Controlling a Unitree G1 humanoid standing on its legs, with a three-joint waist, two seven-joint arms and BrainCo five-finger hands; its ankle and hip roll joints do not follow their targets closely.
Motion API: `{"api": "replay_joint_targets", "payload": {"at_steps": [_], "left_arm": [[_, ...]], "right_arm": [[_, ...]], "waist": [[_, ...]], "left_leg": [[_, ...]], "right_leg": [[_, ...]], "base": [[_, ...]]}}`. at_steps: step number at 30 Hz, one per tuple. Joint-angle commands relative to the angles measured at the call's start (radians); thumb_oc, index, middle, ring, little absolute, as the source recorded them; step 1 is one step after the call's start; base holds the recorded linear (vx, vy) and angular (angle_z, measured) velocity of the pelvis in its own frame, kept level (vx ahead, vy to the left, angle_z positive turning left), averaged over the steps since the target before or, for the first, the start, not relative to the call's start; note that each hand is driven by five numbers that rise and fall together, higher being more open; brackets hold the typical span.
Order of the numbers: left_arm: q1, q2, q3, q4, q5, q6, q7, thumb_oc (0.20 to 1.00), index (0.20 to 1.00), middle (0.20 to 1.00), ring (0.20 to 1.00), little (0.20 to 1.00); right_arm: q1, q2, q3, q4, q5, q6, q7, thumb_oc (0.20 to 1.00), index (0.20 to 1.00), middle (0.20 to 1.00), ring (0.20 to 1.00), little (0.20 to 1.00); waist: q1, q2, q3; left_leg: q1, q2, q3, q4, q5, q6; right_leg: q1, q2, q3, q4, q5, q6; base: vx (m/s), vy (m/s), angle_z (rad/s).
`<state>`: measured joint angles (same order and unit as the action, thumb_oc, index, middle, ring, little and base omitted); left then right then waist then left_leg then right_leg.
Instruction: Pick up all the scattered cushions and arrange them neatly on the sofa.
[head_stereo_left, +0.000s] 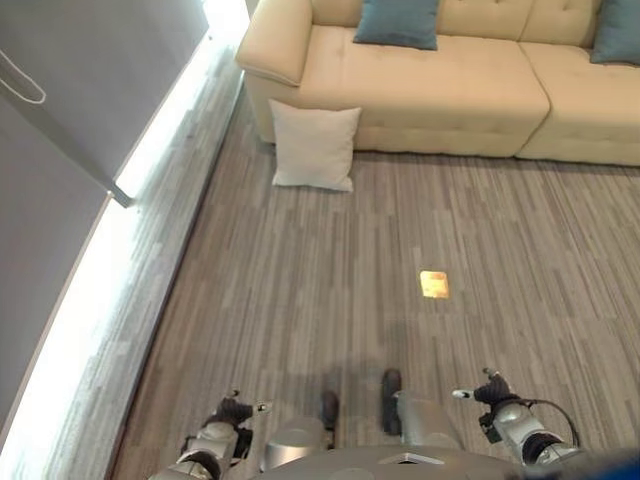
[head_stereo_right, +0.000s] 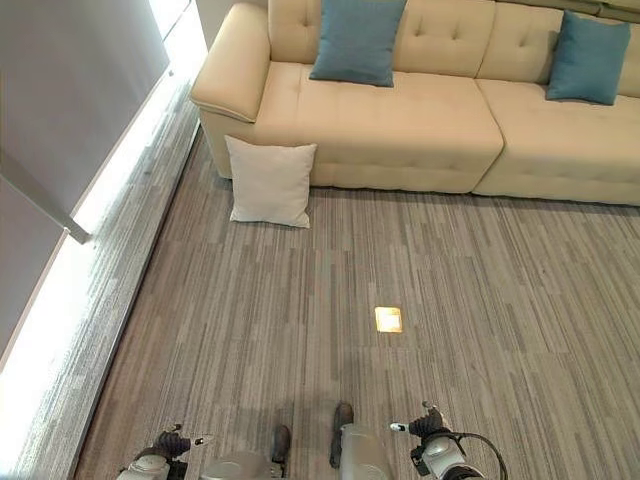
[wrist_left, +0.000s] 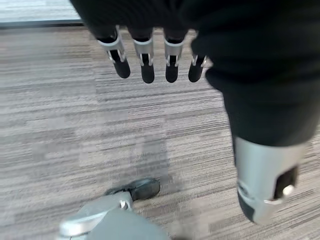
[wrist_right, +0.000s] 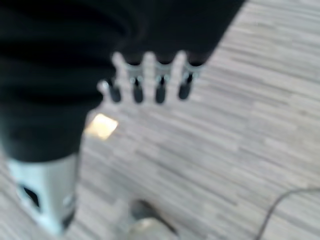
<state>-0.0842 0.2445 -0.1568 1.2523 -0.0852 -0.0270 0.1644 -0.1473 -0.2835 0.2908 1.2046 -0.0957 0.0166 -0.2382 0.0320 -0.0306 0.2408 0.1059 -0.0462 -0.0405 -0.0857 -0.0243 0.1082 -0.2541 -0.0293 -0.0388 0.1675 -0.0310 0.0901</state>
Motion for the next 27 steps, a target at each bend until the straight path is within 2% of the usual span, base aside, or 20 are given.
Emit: {"api": "replay_joint_targets", "payload": {"at_steps": [1, 4, 5, 6, 8, 9, 10, 11, 12, 13, 16, 17, 19, 20, 21, 22, 24, 27], "left_arm": [[-0.004, -0.003, -0.016, 0.027, 0.035, -0.022, 0.018, 1.0, 1.0, 1.0, 1.0, 1.0], [-0.012, -0.012, -0.027, 0.026, 0.034, -0.021, 0.016, 1.0, 1.0, 1.0, 1.0, 1.0], [-0.02, -0.015, -0.034, 0.019, 0.03, -0.021, 0.017, 1.0, 1.0, 1.0, 1.0, 1.0], [-0.026, -0.017, -0.038, 0.014, 0.027, -0.02, 0.017, 1.0, 1.0, 1.0, 1.0, 1.0], [-0.034, -0.019, -0.046, 0.01, 0.029, -0.017, 0.016, 1.0, 1.0, 1.0, 1.0, 1.0], [-0.034, -0.019, -0.046, 0.01, 0.029, -0.017, 0.016, 1.0, 1.0, 1.0, 1.0, 1.0], [-0.037, -0.014, -0.056, 0.007, 0.039, -0.018, 0.015, 1.0, 1.0, 1.0, 1.0, 1.0], [-0.038, -0.01, -0.057, 0.003, 0.043, -0.017, 0.015, 1.0, 1.0, 1.0, 1.0, 1.0], [-0.037, -0.01, -0.057, 0.003, 0.043, -0.017, 0.015, 1.0, 1.0, 1.0, 1.0, 1.0], [-0.032, -0.001, -0.045, 0.001, 0.039, -0.016, 0.013, 1.0, 1.0, 1.0, 1.0, 1.0], [-0.018, 0.001, -0.039, 0.011, 0.042, -0.012, 0.013, 1.0, 1.0, 1.0, 1.0, 1.0], [-0.004, 0.012, -0.026, 0.019, 0.048, -0.007, 0.009, 1.0, 1.0, 1.0, 1.0, 1.0], [-0.005, 0.019, -0.025, 0.019, 0.051, -0.006, 0.008, 1.0, 1.0, 1.0, 1.0, 1.0], [-0.005, 0.019, -0.025, 0.019, 0.051, -0.006, 0.008, 1.0, 1.0, 1.0, 1.0, 1.0], [-0.009, 0.028, -0.024, 0.01, 0.053, -0.004, 0.009, 1.0, 1.0, 1.0, 1.0, 1.0], [-0.013, 0.033, -0.026, 0.007, 0.053, -0.006, 0.009, 1.0, 1.0, 1.0, 1.0, 1.0], [-0.012, 0.037, -0.025, 0.003, 0.051, -0.009, 0.011, 1.0, 1.0, 1.0, 1.0, 1.0], [-0.014, 0.035, -0.027, 0.005, 0.052, -0.009, 0.009, 1.0, 1.0, 1.0, 1.0, 1.0]], "right_arm": [[-0.003, -0.037, 0.015, 0.013, -0.007, -0.009, -0.008, 1.0, 1.0, 1.0, 1.0, 1.0], [0.007, -0.045, 0.002, 0.012, 0.016, -0.024, -0.01, 1.0, 1.0, 1.0, 1.0, 1.0], [0.011, -0.051, -0.004, 0.009, 0.033, -0.032, -0.01, 1.0, 1.0, 1.0, 1.0, 1.0], [0.011, -0.053, -0.005, 0.009, 0.039, -0.031, -0.009, 1.0, 1.0, 1.0, 1.0, 1.0], [0.017, -0.057, -0.005, 0.013, 0.046, -0.03, -0.008, 1.0, 1.0, 1.0, 1.0, 1.0], [0.017, -0.057, -0.005, 0.013, 0.047, -0.03, -0.008, 1.0, 1.0, 1.0, 1.0, 1.0], [0.021, -0.058, -0.008, 0.014, 0.051, -0.03, -0.01, 1.0, 1.0, 1.0, 1.0, 1.0], [0.024, -0.057, -0.009, 0.013, 0.051, -0.028, -0.01, 1.0, 1.0, 1.0, 1.0, 1.0], [0.025, -0.057, -0.009, 0.013, 0.051, -0.028, -0.01, 1.0, 1.0, 1.0, 1.0, 1.0], [0.03, -0.045, -0.01, 0.025, 0.054, -0.024, -0.01, 1.0, 1.0, 1.0, 1.0, 1.0], [0.038, -0.033, -0.011, 0.034, 0.046, -0.02, -0.008, 1.0, 1.0, 1.0, 1.0, 1.0], [0.038, -0.017, -0.006, 0.03, 0.03, -0.016, -0.002, 1.0, 1.0, 1.0, 1.0, 1.0], [0.034, -0.01, -0.003, 0.022, 0.023, -0.013, 0.002, 1.0, 1.0, 1.0, 1.0, 1.0], [0.034, -0.01, -0.003, 0.022, 0.023, -0.013, 0.002, 1.0, 1.0, 1.0, 1.0, 1.0], [0.028, -0.007, 0.001, 0.014, 0.017, -0.011, 0.004, 1.0, 1.0, 1.0, 1.0, 1.0], [0.024, -0.005, 0.002, 0.005, 0.017, -0.012, 0.008, 1.0, 1.0, 1.0, 1.0, 1.0], [0.018, -0.008, 0.005, 0.001, 0.013, -0.012, 0.005, 1.0, 1.0, 1.0, 1.0, 1.0], [0.014, -0.013, 0.009, -0.001, 0.013, -0.011, 0.004, 1.0, 1.0, 1.0, 1.0, 1.0]], "waist": [[0.005, -0.021, -0.035], [0.0, -0.036, -0.046], [-0.004, -0.045, -0.04], [-0.002, -0.053, -0.033], [0.003, -0.057, -0.028], [0.003, -0.057, -0.028], [0.005, -0.058, -0.027], [0.007, -0.056, -0.029], [0.007, -0.057, -0.029], [0.019, -0.059, -0.037], [0.016, -0.059, -0.049], [0.023, -0.065, -0.062], [0.026, -0.065, -0.06], [0.026, -0.065, -0.06], [0.025, -0.058, -0.049], [0.013, -0.046, -0.044], [0.001, -0.032, -0.045], [-0.008, -0.029, -0.037]], "left_leg": [[-0.002, -0.044, -0.114, 0.115, -0.124, -0.08], [-0.032, -0.029, -0.105, 0.206, -0.132, -0.128], [-0.086, -0.019, -0.06, 0.304, -0.116, -0.15], [-0.126, -0.007, -0.026, 0.34, -0.107, -0.151], [-0.178, 0.009, 0.045, 0.311, -0.116, -0.136], [-0.178, 0.009, 0.044, 0.312, -0.117, -0.135], [-0.228, 0.016, 0.093, 0.264, -0.076, -0.127], [-0.248, 0.024, 0.117, 0.238, -0.052, -0.124], [-0.248, 0.023, 0.117, 0.237, -0.051, -0.124], [-0.28, 0.034, 0.143, 0.213, -0.011, -0.128], [-0.251, 0.026, 0.137, 0.191, -0.011, -0.118], [-0.212, 0.015, 0.141, 0.171, -0.033, -0.096], [-0.188, 0.01, 0.15, 0.171, -0.053, -0.081], [-0.188, 0.01, 0.15, 0.171, -0.053, -0.081], [-0.165, 0.009, 0.15, 0.171, -0.065, -0.066], [-0.133, 0.008, 0.133, 0.153, -0.07, -0.058], [-0.077, 0.0, 0.107, 0.118, -0.083, -0.053], [-0.046, -0.006, 0.096, 0.107, -0.094, -0.053]], "right_leg": [[0.105, 0.006, 0.03, -0.051, 0.031, 0.023], [0.171, 0.006, 0.0, -0.109, 0.024, 0.0], [0.212, -0.004, -0.022, -0.144, 0.017, -0.015], [0.234, -0.014, -0.036, -0.159, 0.011, -0.018], [0.261, -0.024, -0.072, -0.176, -0.005, -0.021], [0.262, -0.024, -0.072, -0.177, -0.006, -0.021], [0.274, -0.023, -0.092, -0.178, -0.018, -0.021], [0.28, -0.017, -0.099, -0.18, -0.027, -0.021], [0.28, -0.018, -0.099, -0.18, -0.027, -0.021], [0.306, -0.003, -0.097, -0.177, -0.058, -0.027], [0.311, -0.007, -0.098, -0.152, -0.07, -0.021], [0.302, -0.024, -0.089, -0.073, -0.086, -0.001], [0.274, -0.041, -0.09, 0.018, -0.076, 0.021], [0.274, -0.041, -0.09, 0.018, -0.076, 0.021], [0.23, -0.056, -0.091, 0.145, -0.048, 0.041], [0.171, -0.05, -0.074, 0.221, -0.01, 0.051], [0.112, -0.036, -0.08, 0.19, -0.012, 0.03], [0.091, -0.035, -0.098, 0.112, 0.002, 0.024]], "base": [[0.23, -0.2, 0.76], [0.21, -0.222, 1.01], [0.11, -0.136, 1.12], [0.1, -0.094, 1.04], [0.06, -0.028, 0.44], [0.12, -0.005, 0.5], [0.13, 0.006, 0.48], [0.13, 0.005, 0.53], [0.23, 0.048, 0.55], [0.19, 0.044, 0.38], [0.29, 0.144, -0.04], [0.28, 0.211, -0.15], [0.22, 0.186, -0.39], [0.14, 0.147, -0.38], [0.2, 0.16, -0.07], [0.36, 0.205, 0.09], [0.35, 0.084, -0.02], [0.2, 0.005, 0.24]]}}
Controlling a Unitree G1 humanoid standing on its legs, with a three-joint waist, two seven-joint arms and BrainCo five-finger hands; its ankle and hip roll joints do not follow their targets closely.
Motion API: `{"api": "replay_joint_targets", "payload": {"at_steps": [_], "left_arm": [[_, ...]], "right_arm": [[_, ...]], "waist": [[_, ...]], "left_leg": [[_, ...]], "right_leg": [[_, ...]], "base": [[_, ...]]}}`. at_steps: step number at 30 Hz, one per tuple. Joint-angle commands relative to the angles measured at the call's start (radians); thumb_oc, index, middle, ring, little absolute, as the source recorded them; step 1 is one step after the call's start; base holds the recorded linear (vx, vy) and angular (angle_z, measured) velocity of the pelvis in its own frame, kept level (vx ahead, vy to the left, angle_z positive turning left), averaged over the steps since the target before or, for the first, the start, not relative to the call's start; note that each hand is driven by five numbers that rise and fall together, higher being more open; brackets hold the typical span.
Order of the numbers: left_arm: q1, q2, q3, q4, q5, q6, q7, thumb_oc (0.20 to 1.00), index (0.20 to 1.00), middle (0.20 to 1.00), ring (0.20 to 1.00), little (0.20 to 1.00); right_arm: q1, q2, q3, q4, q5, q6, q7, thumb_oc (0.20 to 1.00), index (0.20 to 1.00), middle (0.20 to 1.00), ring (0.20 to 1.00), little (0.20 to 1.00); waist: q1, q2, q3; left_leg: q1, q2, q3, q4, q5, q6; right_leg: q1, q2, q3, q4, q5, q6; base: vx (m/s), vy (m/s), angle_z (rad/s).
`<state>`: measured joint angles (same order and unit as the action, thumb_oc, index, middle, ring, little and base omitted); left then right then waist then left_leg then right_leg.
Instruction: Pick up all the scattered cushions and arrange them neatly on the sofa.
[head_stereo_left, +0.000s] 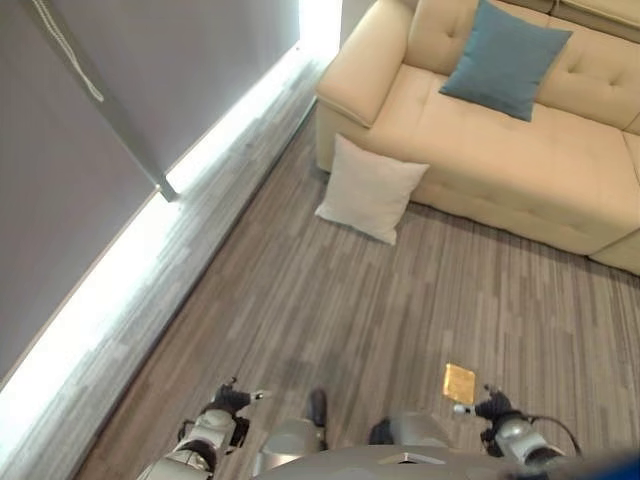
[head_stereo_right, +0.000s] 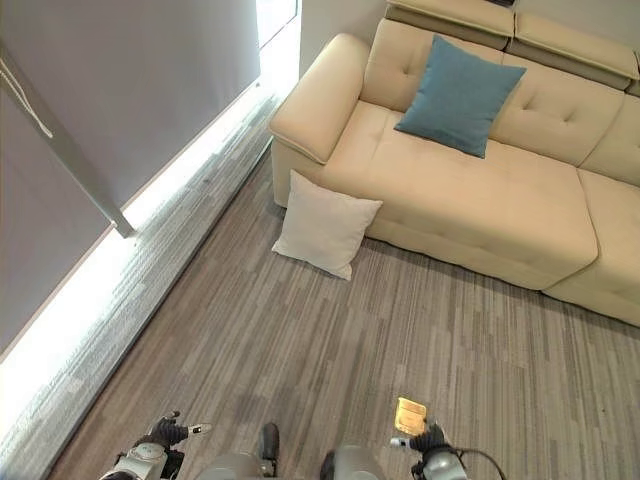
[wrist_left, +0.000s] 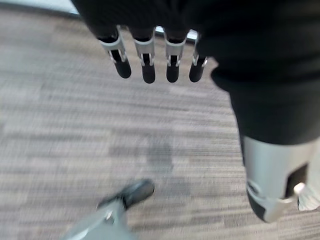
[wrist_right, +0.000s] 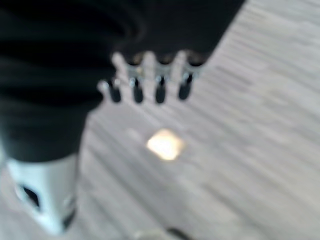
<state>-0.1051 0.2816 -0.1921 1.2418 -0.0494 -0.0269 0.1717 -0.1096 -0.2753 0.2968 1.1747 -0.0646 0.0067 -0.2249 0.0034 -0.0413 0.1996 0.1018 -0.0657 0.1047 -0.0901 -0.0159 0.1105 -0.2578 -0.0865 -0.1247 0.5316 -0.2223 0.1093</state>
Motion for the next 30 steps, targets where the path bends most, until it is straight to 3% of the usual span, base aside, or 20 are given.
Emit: {"api": "replay_joint_targets", "payload": {"at_steps": [1, 5, 9, 11, 13, 14, 17, 18, 19, 25, 26, 28, 30], "left_arm": [[0.007, -0.006, 0.007, 0.018, 0.018, -0.009, 0.001, 1.0, 1.0, 1.0, 1.0, 1.0], [0.002, -0.012, 0.006, 0.028, 0.027, -0.013, 0.0, 1.0, 1.0, 1.0, 1.0, 1.0], [0.003, -0.03, -0.011, 0.039, 0.043, -0.018, -0.005, 1.0, 1.0, 1.0, 1.0, 1.0], [-0.005, -0.039, -0.032, 0.026, 0.047, -0.019, -0.013, 1.0, 1.0, 1.0, 1.0, 1.0], [-0.015, -0.043, -0.04, 0.012, 0.037, -0.018, -0.014, 1.0, 1.0, 1.0, 1.0, 1.0], [-0.022, -0.047, -0.043, 0.011, 0.03, -0.015, -0.013, 1.0, 1.0, 1.0, 1.0, 1.0], [-0.021, -0.051, -0.048, 0.016, 0.033, -0.012, -0.015, 1.0, 1.0, 1.0, 1.0, 1.0], [-0.019, -0.051, -0.048, 0.02, 0.036, -0.011, -0.015, 1.0, 1.0, 1.0, 1.0, 1.0], [-0.015, -0.049, -0.052, 0.024, 0.049, -0.006, -0.014, 1.0, 1.0, 1.0, 1.0, 1.0], [0.006, -0.041, -0.036, 0.042, 0.05, -0.002, -0.019, 1.0, 1.0, 1.0, 1.0, 1.0], [0.011, -0.024, -0.02, 0.041, 0.044, 0.0, -0.018, 1.0, 1.0, 1.0, 1.0, 1.0], [0.013, -0.014, -0.01, 0.043, 0.042, 0.001, -0.016, 1.0, 1.0, 1.0, 1.0, 1.0], [0.013, -0.009, -0.009, 0.039, 0.04, 0.001, -0.016, 1.0, 1.0, 1.0, 1.0, 1.0]], "right_arm": [[-0.026, -0.024, 0.003, 0.028, -0.02, 0.002, -0.01, 1.0, 1.0, 1.0, 1.0, 1.0], [-0.019, -0.033, 0.001, 0.023, -0.03, 0.006, -0.008, 1.0, 1.0, 1.0, 1.0, 1.0], [0.009, -0.039, -0.012, 0.048, -0.023, 0.004, -0.005, 1.0, 1.0, 1.0, 1.0, 1.0], [0.017, -0.047, -0.017, 0.055, -0.011, -0.004, -0.005, 1.0, 1.0, 1.0, 1.0, 1.0], [0.013, -0.051, -0.018, 0.06, 0.003, -0.005, -0.005, 1.0, 1.0, 1.0, 1.0, 1.0], [0.012, -0.052, -0.019, 0.062, 0.018, -0.004, -0.009, 1.0, 1.0, 1.0, 1.0, 1.0], [0.011, -0.049, -0.018, 0.066, 0.02, -0.005, -0.009, 1.0, 1.0, 1.0, 1.0, 1.0], [0.011, -0.048, -0.015, 0.069, 0.018, -0.006, -0.01, 1.0, 1.0, 1.0, 1.0, 1.0], [0.01, -0.051, -0.01, 0.076, 0.001, -0.001, -0.017, 1.0, 1.0, 1.0, 1.0, 1.0], [0.007, -0.036, -0.01, 0.068, -0.008, -0.002, -0.005, 1.0, 1.0, 1.0, 1.0, 1.0], [0.0, -0.025, -0.005, 0.058, -0.008, 0.001, 0.0, 1.0, 1.0, 1.0, 1.0, 1.0], [0.0, -0.02, -0.002, 0.053, -0.009, 0.001, 0.003, 1.0, 1.0, 1.0, 1.0, 1.0], [-0.005, -0.025, -0.001, 0.049, -0.015, 0.001, 0.001, 1.0, 1.0, 1.0, 1.0, 1.0]], "waist": [[0.014, -0.02, 0.008], [-0.021, -0.024, 0.02], [-0.038, -0.027, -0.008], [-0.042, -0.033, -0.012], [-0.035, -0.047, -0.003], [-0.024, -0.061, 0.001], [-0.011, -0.075, -0.002], [-0.004, -0.077, -0.005], [0.008, -0.068, -0.004], [0.01, -0.053, -0.021], [0.016, -0.044, -0.011], [0.018, -0.039, -0.007], [0.019, -0.036, -0.005]], "left_leg": [[-0.026, 0.006, -0.058, 0.108, -0.109, -0.056], [0.029, -0.015, -0.104, 0.101, -0.138, -0.064], [0.067, -0.013, -0.135, 0.126, -0.177, -0.088], [0.021, -0.004, -0.123, 0.264, -0.14, -0.135], [-0.048, 0.006, -0.098, 0.397, -0.114, -0.154], [-0.113, 0.009, -0.076, 0.433, -0.122, -0.146], [-0.152, -0.006, -0.081, 0.387, -0.161, -0.126], [-0.166, -0.017, -0.095, 0.353, -0.154, -0.121], [-0.201, -0.013, -0.119, 0.263, -0.092, -0.124], [-0.123, -0.009, -0.121, 0.143, -0.074, -0.103], [-0.096, -0.004, -0.108, 0.132, -0.079, -0.084], [-0.071, 0.003, -0.102, 0.118, -0.085, -0.077], [-0.043, 0.004, -0.094, 0.103, -0.096, -0.073]], "right_leg": [[0.081, 0.025, -0.016, -0.301, 0.211, 0.005], [0.03, 0.051, 0.008, -0.418, 0.26, 0.024], [0.079, 0.068, 0.042, -0.448, 0.261, -0.006], [0.142, 0.072, 0.034, -0.495, 0.263, -0.025], [0.183, 0.072, 0.037, -0.515, 0.25, -0.044], [0.21, 0.062, 0.035, -0.528, 0.235, -0.053], [0.231, 0.057, 0.046, -0.54, 0.222, -0.048], [0.242, 0.059, 0.052, -0.546, 0.216, -0.045], [0.261, 0.072, 0.061, -0.545, 0.196, -0.043], [0.231, 0.08, 0.07, -0.444, 0.179, -0.024], [0.182, 0.069, 0.055, -0.319, 0.171, -0.002], [0.148, 0.063, 0.037, -0.254, 0.18, 0.01], [0.127, 0.045, 0.004, -0.267, 0.191, 0.01]], "base": [[0.19, -0.008, 0.18], [0.27, -0.031, 0.16], [0.28, -0.089, 0.75], [0.23, -0.142, 0.71], [0.11, -0.086, 0.31], [0.13, -0.058, -0.13], [0.1, -0.008, -0.04], [0.2, 0.054, -0.12], [0.19, 0.09, -0.18], [0.12, 0.12, -0.39], [0.11, 0.134, -0.53], [0.13, 0.088, -0.49], [0.15, 0.031, -0.29]]}}
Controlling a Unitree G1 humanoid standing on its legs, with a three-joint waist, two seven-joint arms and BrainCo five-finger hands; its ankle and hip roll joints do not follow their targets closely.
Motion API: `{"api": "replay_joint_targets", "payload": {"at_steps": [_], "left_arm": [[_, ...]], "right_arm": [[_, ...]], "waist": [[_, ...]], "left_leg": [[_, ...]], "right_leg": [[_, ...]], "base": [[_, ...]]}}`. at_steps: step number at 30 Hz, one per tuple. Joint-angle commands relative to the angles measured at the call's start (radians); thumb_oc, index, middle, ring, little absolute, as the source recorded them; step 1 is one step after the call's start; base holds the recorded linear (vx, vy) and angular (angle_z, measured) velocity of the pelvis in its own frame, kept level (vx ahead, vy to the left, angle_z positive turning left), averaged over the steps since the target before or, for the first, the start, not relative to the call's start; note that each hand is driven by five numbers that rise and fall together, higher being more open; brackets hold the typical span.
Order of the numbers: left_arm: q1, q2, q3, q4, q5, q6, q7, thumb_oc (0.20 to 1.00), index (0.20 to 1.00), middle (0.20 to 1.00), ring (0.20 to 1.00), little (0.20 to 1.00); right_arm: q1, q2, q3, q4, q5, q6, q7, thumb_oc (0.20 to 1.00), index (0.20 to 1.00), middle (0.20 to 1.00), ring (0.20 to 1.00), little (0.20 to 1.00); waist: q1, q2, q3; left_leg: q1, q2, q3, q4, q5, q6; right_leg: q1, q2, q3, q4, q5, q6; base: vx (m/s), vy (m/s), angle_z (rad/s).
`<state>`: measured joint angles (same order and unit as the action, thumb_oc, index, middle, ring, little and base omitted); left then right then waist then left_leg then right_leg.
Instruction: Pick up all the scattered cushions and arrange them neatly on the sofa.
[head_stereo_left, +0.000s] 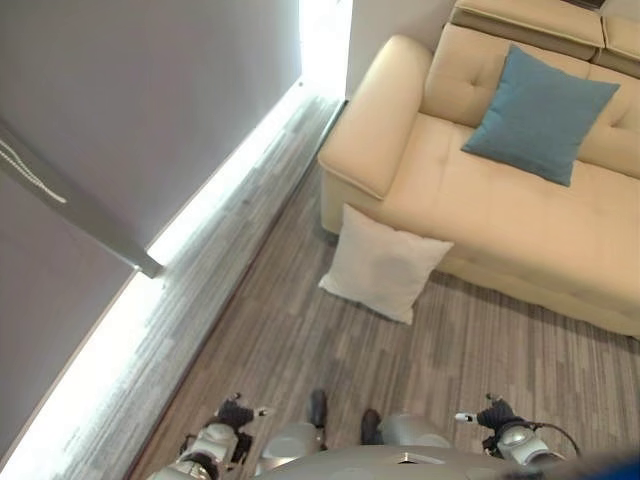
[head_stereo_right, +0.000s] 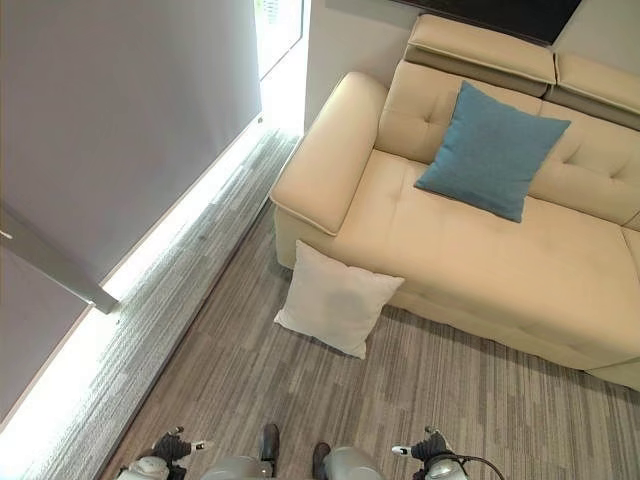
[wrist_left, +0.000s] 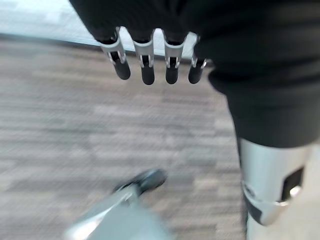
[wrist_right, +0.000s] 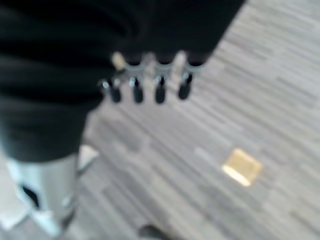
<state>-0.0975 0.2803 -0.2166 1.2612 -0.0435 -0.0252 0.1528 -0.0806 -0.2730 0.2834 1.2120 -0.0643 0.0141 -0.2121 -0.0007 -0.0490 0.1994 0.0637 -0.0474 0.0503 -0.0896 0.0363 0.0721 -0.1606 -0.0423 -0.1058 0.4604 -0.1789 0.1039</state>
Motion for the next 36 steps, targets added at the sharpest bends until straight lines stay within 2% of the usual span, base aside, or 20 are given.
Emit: {"api": "replay_joint_targets", "payload": {"at_steps": [1, 2, 5, 7, 9, 11, 12, 13, 16, 18, 20, 26, 29, 30, 32, 36], "left_arm": [[0.005, -0.007, 0.015, 0.018, 0.034, -0.001, 0.002, 1.0, 1.0, 1.0, 1.0, 1.0], [0.005, -0.007, 0.011, 0.019, 0.036, -0.002, 0.002, 1.0, 1.0, 1.0, 1.0, 1.0], [0.004, -0.01, 0.012, 0.025, 0.043, -0.002, -0.001, 1.0, 1.0, 1.0, 1.0, 1.0], [0.003, -0.02, 0.002, 0.03, 0.054, -0.008, -0.006, 1.0, 1.0, 1.0, 1.0, 1.0], [-0.008, -0.031, -0.016, 0.02, 0.057, -0.01, -0.009, 1.0, 1.0, 1.0, 1.0, 1.0], [-0.01, -0.038, -0.018, 0.015, 0.049, -0.011, -0.01, 1.0, 1.0, 1.0, 1.0, 1.0], [-0.012, -0.04, -0.02, 0.009, 0.042, -0.012, -0.008, 1.0, 1.0, 1.0, 1.0, 1.0], [-0.015, -0.044, -0.028, 0.004, 0.038, -0.01, -0.006, 1.0, 1.0, 1.0, 1.0, 1.0], [-0.016, -0.047, -0.035, 0.008, 0.039, -0.008, -0.007, 1.0, 1.0, 1.0, 1.0, 1.0], [0.002, -0.045, -0.022, 0.023, 0.046, -0.004, -0.011, 1.0, 1.0, 1.0, 1.0, 1.0], [0.007, -0.029, -0.013, 0.025, 0.057, 0.001, -0.015, 1.0, 1.0, 1.0, 1.0, 1.0], [0.01, -0.013, -0.01, 0.024, 0.066, 0.001, -0.013, 1.0, 1.0, 1.0, 1.0, 1.0], [0.005, 0.001, -0.004, 0.014, 0.06, -0.002, -0.009, 1.0, 1.0, 1.0, 1.0, 1.0], [0.002, 0.003, -0.007, 0.011, 0.06, -0.005, -0.009, 1.0, 1.0, 1.0, 1.0, 1.0], [0.001, 0.003, -0.007, 0.008, 0.056, -0.004, -0.008, 1.0, 1.0, 1.0, 1.0, 1.0], [0.001, 0.003, -0.01, 0.016, 0.058, -0.006, -0.007, 1.0, 1.0, 1.0, 1.0, 1.0]], "right_arm": [[-0.038, -0.03, 0.013, 0.01, -0.016, -0.005, -0.013, 1.0, 1.0, 1.0, 1.0, 1.0], [-0.043, -0.035, 0.015, 0.005, -0.02, -0.005, -0.015, 1.0, 1.0, 1.0, 1.0, 1.0], [-0.047, -0.043, 0.016, 0.001, -0.03, 0.001, -0.013, 1.0, 1.0, 1.0, 1.0, 1.0], [-0.023, -0.047, 0.007, 0.012, -0.027, -0.001, -0.007, 1.0, 1.0, 1.0, 1.0, 1.0], [-0.014, -0.051, 0.006, 0.026, -0.02, -0.004, -0.01, 1.0, 1.0, 1.0, 1.0, 1.0], [-0.014, -0.054, 0.006, 0.035, -0.011, -0.006, -0.011, 1.0, 1.0, 1.0, 1.0, 1.0], [-0.015, -0.056, 0.007, 0.039, -0.007, -0.005, -0.011, 1.0, 1.0, 1.0, 1.0, 1.0], [-0.023, -0.057, 0.013, 0.034, -0.003, -0.007, -0.015, 1.0, 1.0, 1.0, 1.0, 1.0], [-0.028, -0.056, 0.017, 0.029, 0.001, -0.01, -0.017, 1.0, 1.0, 1.0, 1.0, 1.0], [-0.021, -0.052, 0.021, 0.028, -0.004, -0.007, -0.017, 1.0, 1.0, 1.0, 1.0, 1.0], [-0.016, -0.044, 0.025, 0.027, -0.013, -0.004, -0.015, 1.0, 1.0, 1.0, 1.0, 1.0], [-0.016, -0.044, 0.02, 0.023, -0.017, -0.005, -0.018, 1.0, 1.0, 1.0, 1.0, 1.0], [-0.041, -0.042, 0.03, 0.016, -0.027, 0.001, -0.019, 1.0, 1.0, 1.0, 1.0, 1.0], [-0.048, -0.043, 0.031, 0.015, -0.031, 0.002, -0.017, 1.0, 1.0, 1.0, 1.0, 1.0], [-0.054, -0.041, 0.032, 0.017, -0.037, 0.001, -0.019, 1.0, 1.0, 1.0, 1.0, 1.0], [-0.056, -0.045, 0.03, 0.014, -0.035, -0.001, -0.02, 1.0, 1.0, 1.0, 1.0, 1.0]], "waist": [[0.023, -0.025, -0.004], [0.021, -0.024, -0.003], [0.004, -0.019, 0.005], [-0.017, -0.024, -0.009], [-0.024, -0.03, -0.015], [-0.019, -0.034, -0.021], [-0.011, -0.038, -0.019], [0.004, -0.054, -0.012], [0.024, -0.069, -0.003], [0.025, -0.058, -0.014], [0.02, -0.059, -0.025], [0.02, -0.06, -0.028], [0.028, -0.051, -0.007], [0.028, -0.041, 0.001], [0.038, -0.028, 0.001], [0.048, -0.024, -0.024]], "left_leg": [[0.006, -0.014, -0.038, 0.097, -0.154, -0.033], [0.024, -0.021, -0.035, 0.096, -0.165, -0.03], [0.066, -0.025, -0.034, 0.101, -0.194, -0.035], [0.103, -0.029, -0.052, 0.125, -0.238, -0.051], [0.082, -0.02, -0.047, 0.226, -0.228, -0.088], [0.07, -0.012, -0.04, 0.276, -0.22, -0.098], [0.038, -0.011, -0.051, 0.315, -0.199, -0.102], [-0.037, -0.029, -0.077, 0.322, -0.2, -0.093], [-0.107, -0.054, -0.102, 0.32, -0.212, -0.085], [-0.048, -0.053, -0.124, 0.231, -0.2, -0.07], [-0.018, -0.051, -0.112, 0.18, -0.193, -0.058], [0.008, -0.049, -0.086, 0.152, -0.193, -0.048], [-0.007, -0.038, -0.051, 0.139, -0.176, -0.035], [-0.016, -0.032, -0.047, 0.14, -0.166, -0.029], [-0.027, -0.021, -0.037, 0.139, -0.159, -0.029], [-0.045, -0.015, -0.025, 0.127, -0.146, -0.03]], "right_leg": [[0.024, -0.004, -0.033, -0.217, 0.15, 0.011], [-0.001, -0.012, -0.066, -0.268, 0.175, 0.005], [-0.034, -0.028, -0.122, -0.352, 0.215, 0.016], [-0.008, -0.013, -0.084, -0.382, 0.215, 0.003], [0.041, -0.001, -0.085, -0.417, 0.216, -0.017], [0.074, 0.016, -0.079, -0.44, 0.207, -0.029], [0.09, 0.018, -0.067, -0.449, 0.198, -0.035], [0.113, 0.016, -0.048, -0.461, 0.183, -0.04], [0.141, 0.025, -0.013, -0.462, 0.165, -0.04], [0.135, 0.054, 0.024, -0.431, 0.155, -0.045], [0.123, 0.053, 0.034, -0.416, 0.158, -0.037], [0.124, 0.05, 0.048, -0.425, 0.176, -0.019], [0.07, 0.029, 0.037, -0.377, 0.206, 0.023], [0.054, 0.011, 0.027, -0.333, 0.195, 0.03], [0.064, -0.021, -0.017, -0.312, 0.177, 0.023], [0.127, -0.04, 0.017, -0.312, 0.155, 0.026]], "base": [[0.21, -0.003, -0.34], [0.22, -0.014, -0.17], [0.31, -0.059, -0.19], [0.42, -0.142, 0.27], [0.29, -0.166, 0.84], [0.15, -0.088, 0.55], [0.14, -0.074, -0.2], [0.11, -0.057, -0.36], [0.11, -0.018, -0.41], [0.14, 0.084, -1.0], [0.1, 0.126, -0.64], [0.0, 0.047, -0.13], [-0.14, 0.027, -0.35], [-0.18, 0.011, -0.44], [-0.12, -0.012, -0.5], [-0.07, -0.052, -0.28]]}}
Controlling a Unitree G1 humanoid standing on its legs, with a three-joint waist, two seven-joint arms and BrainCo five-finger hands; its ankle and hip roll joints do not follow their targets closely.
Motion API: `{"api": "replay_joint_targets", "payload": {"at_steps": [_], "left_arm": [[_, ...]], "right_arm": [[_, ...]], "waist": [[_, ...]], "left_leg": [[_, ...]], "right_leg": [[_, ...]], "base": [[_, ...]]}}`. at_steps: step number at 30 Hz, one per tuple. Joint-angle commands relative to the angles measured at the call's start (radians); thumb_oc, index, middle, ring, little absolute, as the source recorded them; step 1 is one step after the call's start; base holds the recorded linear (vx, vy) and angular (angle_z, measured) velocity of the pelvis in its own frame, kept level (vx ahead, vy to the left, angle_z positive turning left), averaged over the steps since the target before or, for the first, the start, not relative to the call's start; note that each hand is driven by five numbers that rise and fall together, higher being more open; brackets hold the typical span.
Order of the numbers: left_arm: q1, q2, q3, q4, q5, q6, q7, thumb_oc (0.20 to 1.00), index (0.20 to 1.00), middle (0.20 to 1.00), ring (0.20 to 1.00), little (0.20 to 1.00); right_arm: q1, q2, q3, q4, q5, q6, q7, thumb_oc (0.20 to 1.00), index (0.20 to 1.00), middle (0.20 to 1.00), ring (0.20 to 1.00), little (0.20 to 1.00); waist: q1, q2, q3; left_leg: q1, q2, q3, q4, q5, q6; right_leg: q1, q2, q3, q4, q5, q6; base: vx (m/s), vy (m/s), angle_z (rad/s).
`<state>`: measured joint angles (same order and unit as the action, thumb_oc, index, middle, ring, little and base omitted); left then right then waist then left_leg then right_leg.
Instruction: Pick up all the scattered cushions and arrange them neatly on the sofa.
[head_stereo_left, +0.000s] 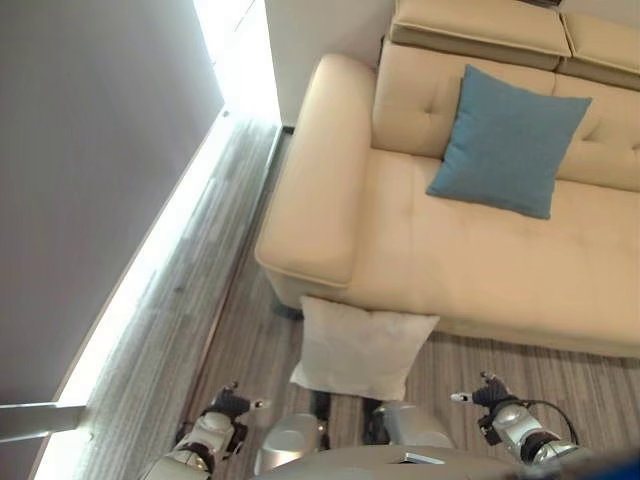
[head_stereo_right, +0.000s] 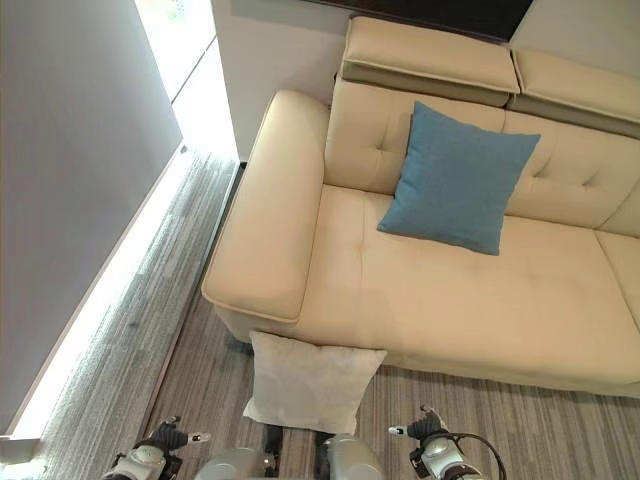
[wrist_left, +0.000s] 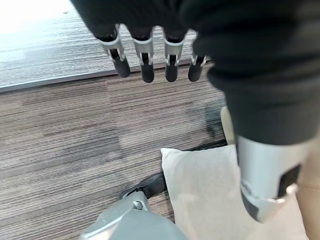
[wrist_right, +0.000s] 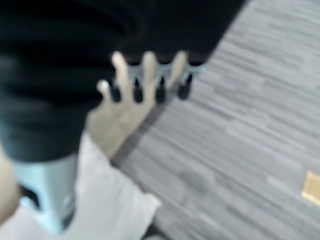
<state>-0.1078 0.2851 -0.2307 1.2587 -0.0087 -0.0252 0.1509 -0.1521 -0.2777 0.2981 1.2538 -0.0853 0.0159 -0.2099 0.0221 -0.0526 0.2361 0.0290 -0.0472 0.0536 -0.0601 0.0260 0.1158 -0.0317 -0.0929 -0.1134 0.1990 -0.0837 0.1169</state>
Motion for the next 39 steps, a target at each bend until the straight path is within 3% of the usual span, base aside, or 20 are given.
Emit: {"api": "replay_joint_targets", "payload": {"at_steps": [1, 6, 14, 17, 22, 34, 39], "left_arm": [[0.011, -0.002, 0.005, 0.02, 0.018, -0.005, -0.005, 1.0, 1.0, 1.0, 1.0, 1.0], [0.011, -0.006, 0.007, 0.023, 0.018, -0.005, -0.004, 1.0, 1.0, 1.0, 1.0, 1.0], [0.011, -0.017, 0.001, 0.027, 0.013, 0.0, -0.005, 1.0, 1.0, 1.0, 1.0, 1.0], [-0.028, -0.032, -0.022, 0.011, -0.013, -0.008, 0.004, 1.0, 1.0, 1.0, 1.0, 1.0], [-0.03, -0.04, -0.027, 0.007, -0.014, -0.006, 0.0, 1.0, 1.0, 1.0, 1.0, 1.0], [-0.031, 0.002, -0.003, 0.002, -0.004, -0.012, 0.028, 1.0, 1.0, 1.0, 1.0, 1.0], [-0.089, 0.021, 0.009, -0.035, -0.047, -0.024, 0.085, 1.0, 1.0, 1.0, 1.0, 1.0]], "right_arm": [[0.012, -0.041, 0.017, -0.03, -0.018, -0.001, -0.022, 1.0, 1.0, 1.0, 1.0, 1.0], [0.013, -0.043, 0.023, -0.028, -0.018, -0.001, -0.024, 1.0, 1.0, 1.0, 1.0, 1.0], [0.029, -0.04, 0.022, -0.022, 0.0, -0.007, -0.023, 1.0, 1.0, 1.0, 1.0, 1.0], [0.013, -0.054, 0.023, -0.033, 0.028, -0.021, -0.033, 1.0, 1.0, 1.0, 1.0, 1.0], [-0.002, -0.041, 0.028, -0.037, 0.01, -0.01, -0.032, 1.0, 1.0, 1.0, 1.0, 1.0], [0.0, -0.024, 0.029, -0.029, 0.007, -0.009, -0.041, 1.0, 1.0, 1.0, 1.0, 1.0], [-0.042, -0.03, 0.0, -0.05, 0.058, -0.02, -0.074, 1.0, 1.0, 1.0, 1.0, 1.0]], "waist": [[0.033, -0.023, -0.062], [0.044, -0.041, -0.087], [0.026, -0.044, -0.08], [0.025, -0.055, -0.043], [0.017, -0.043, -0.042], [0.039, -0.044, -0.045], [0.035, -0.037, 0.011]], "left_leg": [[-0.015, -0.015, -0.025, 0.099, -0.134, -0.076], [-0.023, -0.009, -0.015, 0.1, -0.129, -0.09], [0.01, 0.015, -0.044, 0.052, -0.105, -0.107], [-0.08, -0.011, -0.091, 0.163, -0.116, -0.129], [-0.071, -0.016, -0.111, 0.147, -0.127, -0.108], [-0.042, -0.025, -0.083, 0.116, -0.139, -0.089], [-0.126, -0.029, -0.073, 0.167, -0.14, -0.091]], "right_leg": [[0.008, 0.003, 0.022, -0.064, 0.063, 0.012], [0.057, 0.009, 0.016, -0.171, 0.054, 0.009], [0.078, 0.047, 0.005, -0.197, 0.03, -0.018], [0.045, 0.049, 0.001, -0.199, 0.033, -0.037], [-0.018, 0.048, 0.008, -0.11, 0.029, -0.023], [-0.011, 0.018, 0.003, -0.111, 0.035, -0.001], [-0.103, 0.005, -0.008, -0.055, 0.034, -0.004]], "base": [[-0.06, -0.106, -0.27], [-0.02, -0.105, -0.15], [-0.01, -0.084, 0.1], [-0.15, -0.053, 0.84], [-0.01, 0.115, 0.25], [0.04, 0.042, -0.11], [-0.11, -0.003, 0.01]]}}
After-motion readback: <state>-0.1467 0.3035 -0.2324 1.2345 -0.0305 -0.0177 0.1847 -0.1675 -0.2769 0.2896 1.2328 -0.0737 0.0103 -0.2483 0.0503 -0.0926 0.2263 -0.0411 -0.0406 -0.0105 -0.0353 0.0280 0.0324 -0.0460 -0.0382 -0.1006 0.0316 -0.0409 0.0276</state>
